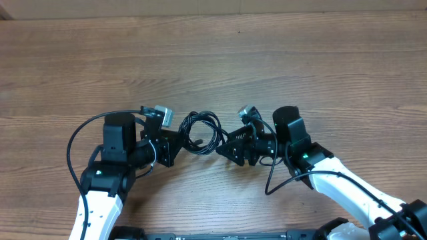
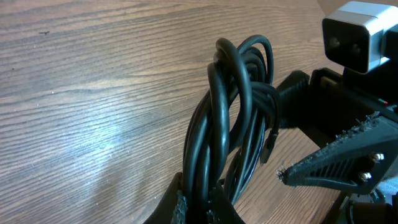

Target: Untangle cables

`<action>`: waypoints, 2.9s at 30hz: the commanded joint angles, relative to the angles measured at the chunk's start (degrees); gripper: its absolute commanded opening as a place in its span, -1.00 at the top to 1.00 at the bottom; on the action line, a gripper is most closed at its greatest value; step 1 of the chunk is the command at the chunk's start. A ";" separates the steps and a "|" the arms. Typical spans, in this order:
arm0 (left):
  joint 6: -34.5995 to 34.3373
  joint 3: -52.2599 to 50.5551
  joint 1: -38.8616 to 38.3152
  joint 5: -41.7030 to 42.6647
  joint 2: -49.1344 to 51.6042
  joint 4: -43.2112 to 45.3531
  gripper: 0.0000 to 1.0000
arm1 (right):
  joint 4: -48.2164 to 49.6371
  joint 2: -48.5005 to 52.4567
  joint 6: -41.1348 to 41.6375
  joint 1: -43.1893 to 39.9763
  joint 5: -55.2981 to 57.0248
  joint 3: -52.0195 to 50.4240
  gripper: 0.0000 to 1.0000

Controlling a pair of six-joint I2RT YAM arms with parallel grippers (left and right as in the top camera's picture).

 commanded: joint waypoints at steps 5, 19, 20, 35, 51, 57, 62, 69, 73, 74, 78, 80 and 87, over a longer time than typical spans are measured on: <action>1.29 1.64 0.28 -0.04 -0.66 -0.24 0.92 | 0.33 -0.59 -0.74 3.28 0.13 0.17 0.24; 1.22 1.62 0.28 -10.91 -0.66 -0.35 0.91 | 1.18 -0.59 12.92 3.54 -7.67 0.17 0.92; 1.20 1.60 0.28 -11.89 -0.66 -0.35 0.92 | 1.27 -0.59 13.84 3.54 -8.83 0.17 0.92; -9.20 1.62 0.28 -16.02 -0.66 0.50 0.92 | 4.57 -0.59 23.06 5.75 -10.62 0.17 0.92; -3.91 1.60 -10.16 -10.71 -0.66 1.62 0.92 | 7.89 -0.59 26.53 10.45 5.95 0.17 0.92; -0.79 1.62 -13.42 -9.68 -0.66 1.55 0.92 | 5.25 -0.59 26.47 10.45 12.74 0.17 0.89; 1.20 1.60 -13.42 -10.82 -0.66 1.55 0.92 | 0.17 -0.59 25.64 10.29 18.84 0.17 0.74; 2.54 1.62 -13.42 -10.69 -0.66 1.75 0.92 | -0.94 -0.59 25.68 9.05 18.32 0.17 0.07; 4.31 1.60 -13.42 -11.15 -0.66 1.55 0.92 | -0.96 -0.61 25.70 8.46 16.22 0.17 -0.36; 4.28 1.60 -13.42 -12.20 -0.66 1.53 0.91 | -0.94 -0.61 25.68 8.24 15.13 0.17 -0.49; 5.09 1.60 -13.42 -13.70 -0.66 1.51 0.92 | -0.94 -1.03 25.70 6.71 10.47 0.17 -0.92; 6.19 1.60 -13.42 -13.75 -0.66 1.42 0.91 | -0.94 -1.79 25.70 5.46 7.28 0.17 -1.00; 11.82 1.62 -13.42 -13.79 -0.66 1.33 0.91 | 1.11 -6.10 33.20 -0.79 3.50 0.17 -1.00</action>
